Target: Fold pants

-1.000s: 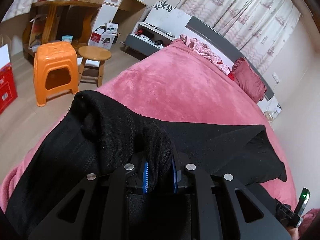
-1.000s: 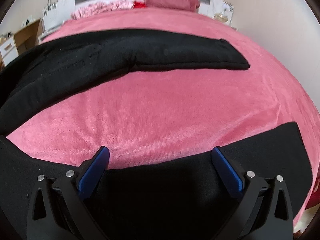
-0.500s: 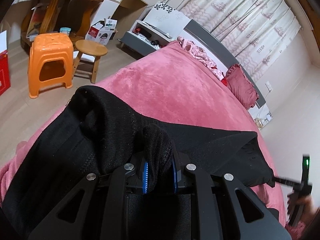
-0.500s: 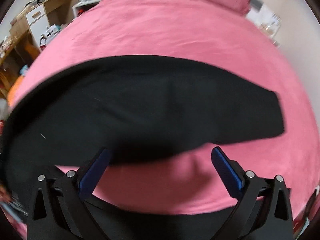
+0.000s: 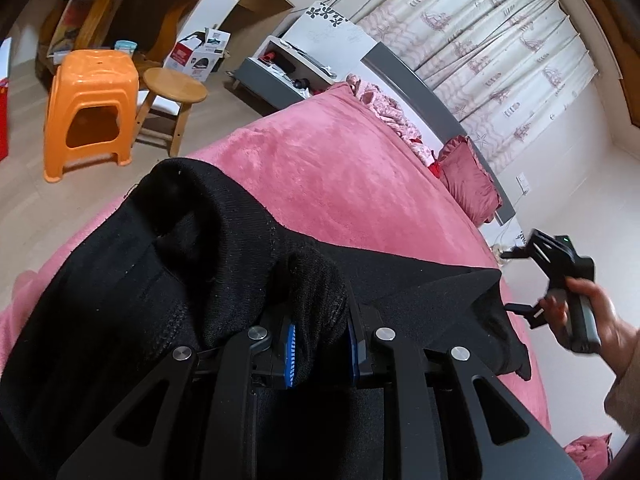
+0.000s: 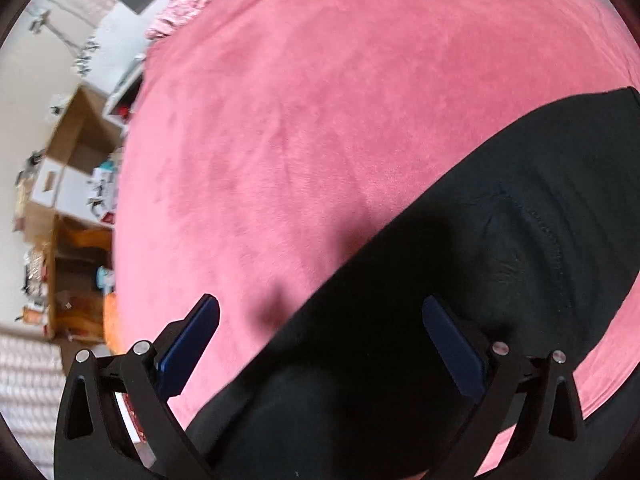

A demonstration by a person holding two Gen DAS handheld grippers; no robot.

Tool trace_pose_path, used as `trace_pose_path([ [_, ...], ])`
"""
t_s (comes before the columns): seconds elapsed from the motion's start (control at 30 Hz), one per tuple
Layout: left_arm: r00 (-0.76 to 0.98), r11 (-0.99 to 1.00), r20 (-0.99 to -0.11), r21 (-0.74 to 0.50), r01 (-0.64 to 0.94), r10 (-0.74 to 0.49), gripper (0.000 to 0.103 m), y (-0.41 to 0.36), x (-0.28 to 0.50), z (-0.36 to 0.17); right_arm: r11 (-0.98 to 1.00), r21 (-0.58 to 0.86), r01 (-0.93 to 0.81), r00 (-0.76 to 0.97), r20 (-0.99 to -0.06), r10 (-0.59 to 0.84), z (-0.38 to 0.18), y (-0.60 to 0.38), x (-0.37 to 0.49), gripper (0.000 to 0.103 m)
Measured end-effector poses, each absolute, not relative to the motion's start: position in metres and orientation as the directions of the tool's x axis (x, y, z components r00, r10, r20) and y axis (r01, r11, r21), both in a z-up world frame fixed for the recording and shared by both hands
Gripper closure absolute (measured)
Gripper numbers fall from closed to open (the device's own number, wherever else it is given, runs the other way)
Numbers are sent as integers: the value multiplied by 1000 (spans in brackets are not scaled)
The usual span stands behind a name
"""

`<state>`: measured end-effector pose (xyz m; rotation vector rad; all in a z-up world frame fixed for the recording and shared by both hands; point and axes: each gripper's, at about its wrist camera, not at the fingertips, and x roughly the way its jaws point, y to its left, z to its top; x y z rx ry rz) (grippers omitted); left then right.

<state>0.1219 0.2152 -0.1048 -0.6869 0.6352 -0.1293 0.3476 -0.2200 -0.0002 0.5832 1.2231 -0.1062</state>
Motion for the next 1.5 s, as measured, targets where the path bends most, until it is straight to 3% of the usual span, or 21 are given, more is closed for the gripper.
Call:
trace_pose_path([
  [0.07, 806, 770, -499, -633, -88, -319, 84, 216, 122, -105, 859, 319, 400, 337, -923, 186, -7, -219, 351, 5],
  [0.1, 806, 765, -496, -638, -86, -323, 84, 216, 122, -106, 863, 300, 406, 334, -928, 165, -10, -219, 351, 19],
  [0.13, 807, 760, -492, -644, -83, -328, 84, 217, 123, -106, 867, 288, 407, 327, -932, 157, -14, -220, 348, 46],
  [0.17, 807, 756, -487, -650, -81, -333, 84, 218, 123, -107, 866, 295, 403, 317, -933, 170, -18, -222, 345, 58],
  [0.2, 808, 752, -484, -654, -79, -337, 84, 218, 124, -108, 865, 308, 397, 309, -932, 190, -22, -224, 342, 69],
  [0.3, 808, 746, -479, -662, -76, -343, 84, 219, 124, -109, 868, 358, 344, 345, -908, 238, -19, -232, 333, 83],
  [0.53, 806, 712, -463, -698, -76, -368, 84, 229, 123, -105, 869, 422, 257, 413, -862, 296, 12, -247, 290, 87],
  [0.67, 848, 609, -366, -790, -65, -384, 84, 252, 104, -83, 851, 477, 221, 460, -820, 340, 30, -258, 252, 88],
  [0.83, 864, 601, -315, -799, -19, -392, 84, 267, 80, -55, 831, 545, 112, 558, -726, 402, 61, -264, 182, 88],
  [1.0, 821, 580, -371, -812, -61, -433, 84, 274, 49, -65, 836, 548, 28, 613, -670, 418, 63, -258, 94, 88],
  [1.13, 831, 533, -359, -841, -90, -425, 84, 291, 29, -63, 823, 568, 9, 622, -648, 440, 43, -251, 27, 88],
  [1.47, 782, 563, -472, -804, -192, -407, 84, 296, 2, -71, 821, 564, 92, 478, -748, 461, -42, -258, -22, 86],
  [1.5, 777, 572, -484, -796, -200, -403, 78, 294, 2, -71, 820, 566, 83, 477, -745, 466, -43, -258, -21, 85],
])
